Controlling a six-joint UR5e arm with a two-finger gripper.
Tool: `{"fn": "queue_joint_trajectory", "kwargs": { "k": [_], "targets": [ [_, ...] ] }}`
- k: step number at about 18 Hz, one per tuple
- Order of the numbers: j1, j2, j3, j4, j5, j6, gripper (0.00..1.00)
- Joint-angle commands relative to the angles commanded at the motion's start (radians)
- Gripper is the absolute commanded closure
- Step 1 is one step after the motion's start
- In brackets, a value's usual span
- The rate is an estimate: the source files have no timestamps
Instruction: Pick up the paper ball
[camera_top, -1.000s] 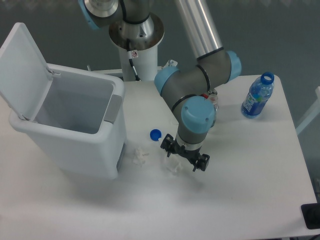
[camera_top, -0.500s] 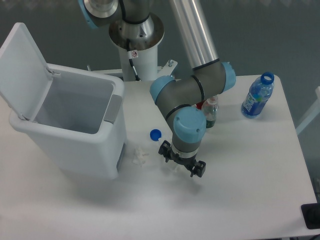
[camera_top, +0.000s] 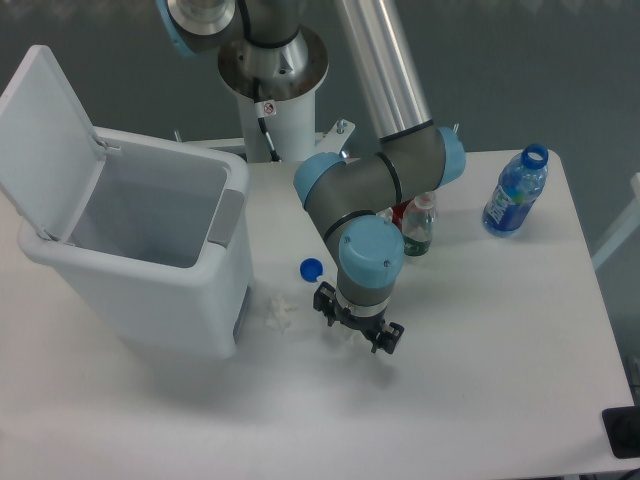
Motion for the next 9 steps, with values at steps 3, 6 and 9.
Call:
{"fn": "queue_joint_trajectory", "kwargs": {
  "k": [3,6,9],
  "targets": [
    [0.0,-0.002,0.002,0.0,0.002,0.003,0.21],
    [0.0,-0.002,0.0,0.0,0.002,-0.002,0.48],
    [0.0,0.002,0.002,0.0,0.002,0.002,0.66]
  ]
}}
